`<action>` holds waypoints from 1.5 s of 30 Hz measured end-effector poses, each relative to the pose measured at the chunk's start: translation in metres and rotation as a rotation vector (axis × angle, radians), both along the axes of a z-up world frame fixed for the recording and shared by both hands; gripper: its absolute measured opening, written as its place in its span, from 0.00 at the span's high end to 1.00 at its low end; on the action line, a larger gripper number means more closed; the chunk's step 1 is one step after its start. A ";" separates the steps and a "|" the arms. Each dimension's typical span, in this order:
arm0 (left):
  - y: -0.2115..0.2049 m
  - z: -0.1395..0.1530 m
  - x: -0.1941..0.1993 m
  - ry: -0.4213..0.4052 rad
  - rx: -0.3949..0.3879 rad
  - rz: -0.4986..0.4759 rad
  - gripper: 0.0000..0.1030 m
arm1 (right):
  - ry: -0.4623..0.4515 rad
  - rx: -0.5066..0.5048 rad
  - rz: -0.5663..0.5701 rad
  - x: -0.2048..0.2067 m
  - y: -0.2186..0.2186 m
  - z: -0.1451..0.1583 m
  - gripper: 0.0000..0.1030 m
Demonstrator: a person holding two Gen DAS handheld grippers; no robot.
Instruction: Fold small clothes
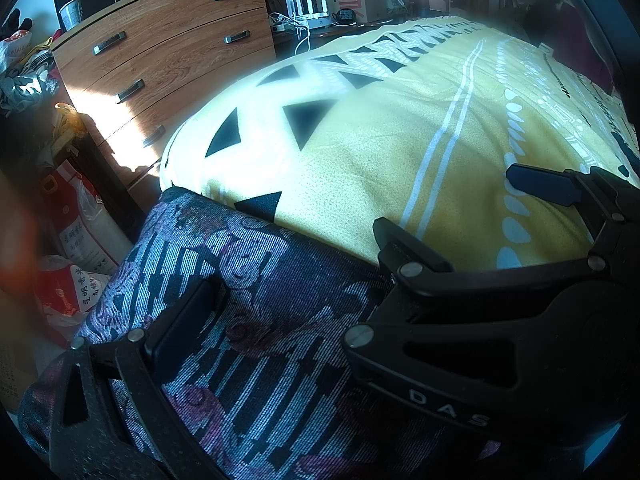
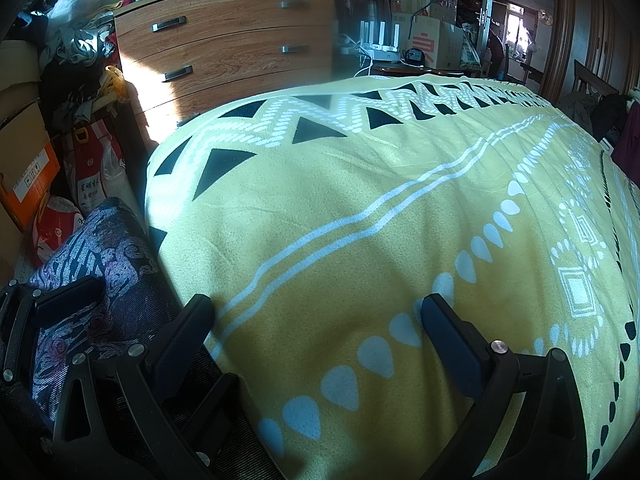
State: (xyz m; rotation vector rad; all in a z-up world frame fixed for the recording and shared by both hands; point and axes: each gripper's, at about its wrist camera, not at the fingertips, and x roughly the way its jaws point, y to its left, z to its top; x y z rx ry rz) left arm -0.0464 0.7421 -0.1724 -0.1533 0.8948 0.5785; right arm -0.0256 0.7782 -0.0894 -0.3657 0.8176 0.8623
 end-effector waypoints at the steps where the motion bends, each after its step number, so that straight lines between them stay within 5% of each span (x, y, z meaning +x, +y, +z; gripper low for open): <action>1: 0.000 0.000 0.000 0.000 0.001 0.000 0.00 | 0.000 0.000 0.000 0.000 0.000 0.000 0.00; 45: 0.002 -0.001 0.000 -0.001 0.003 0.002 0.00 | 0.000 0.000 0.000 -0.003 0.003 0.001 0.00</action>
